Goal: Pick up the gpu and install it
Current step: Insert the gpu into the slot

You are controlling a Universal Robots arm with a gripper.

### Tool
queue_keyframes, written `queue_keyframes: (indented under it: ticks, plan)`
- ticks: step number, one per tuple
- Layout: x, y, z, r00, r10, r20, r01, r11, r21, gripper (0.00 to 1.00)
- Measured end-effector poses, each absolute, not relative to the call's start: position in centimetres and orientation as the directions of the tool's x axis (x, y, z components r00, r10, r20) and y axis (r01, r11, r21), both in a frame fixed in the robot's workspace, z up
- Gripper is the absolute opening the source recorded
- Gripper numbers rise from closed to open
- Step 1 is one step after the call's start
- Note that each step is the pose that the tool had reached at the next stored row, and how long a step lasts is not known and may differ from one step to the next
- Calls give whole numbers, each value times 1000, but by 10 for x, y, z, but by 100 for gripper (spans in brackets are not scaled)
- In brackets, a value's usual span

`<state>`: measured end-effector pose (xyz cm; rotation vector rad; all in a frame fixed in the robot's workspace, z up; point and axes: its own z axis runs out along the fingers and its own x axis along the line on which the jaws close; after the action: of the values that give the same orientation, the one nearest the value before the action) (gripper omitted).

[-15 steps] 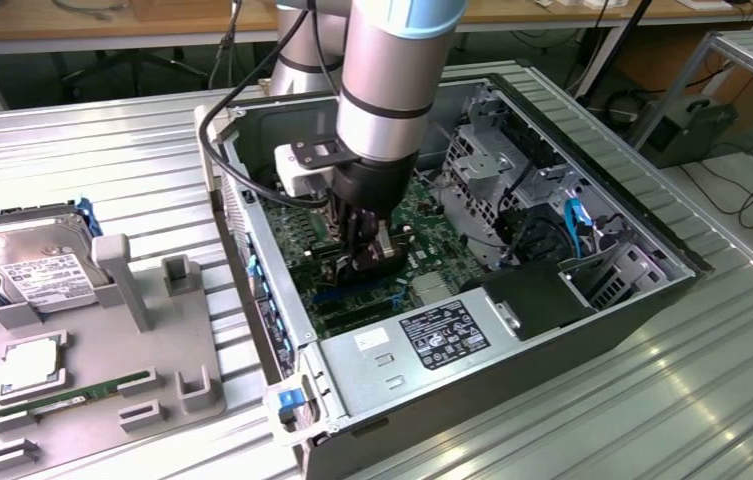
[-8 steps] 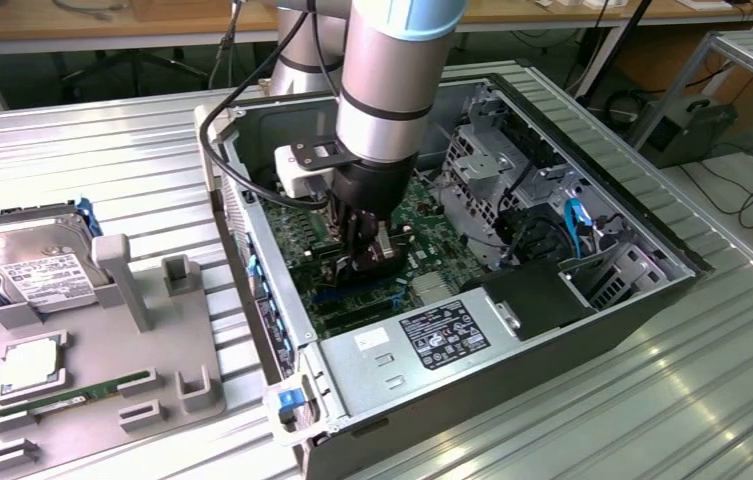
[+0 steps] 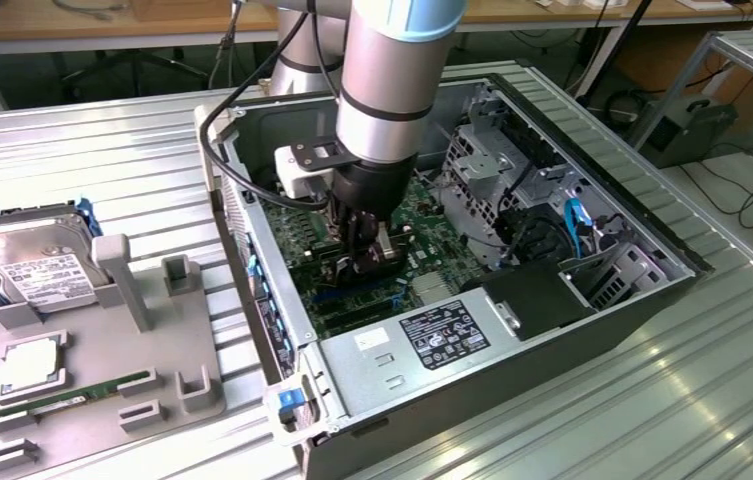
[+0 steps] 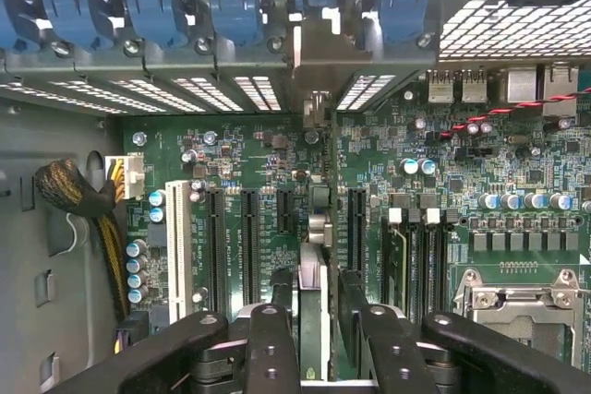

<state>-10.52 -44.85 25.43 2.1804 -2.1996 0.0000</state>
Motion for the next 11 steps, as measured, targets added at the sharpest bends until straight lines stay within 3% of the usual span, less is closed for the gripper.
queue_keyframes:
  ticks: [11]
  plan:
    - [-105, -445, 284, -8, -999, 32, -999, 9, 31, 34]
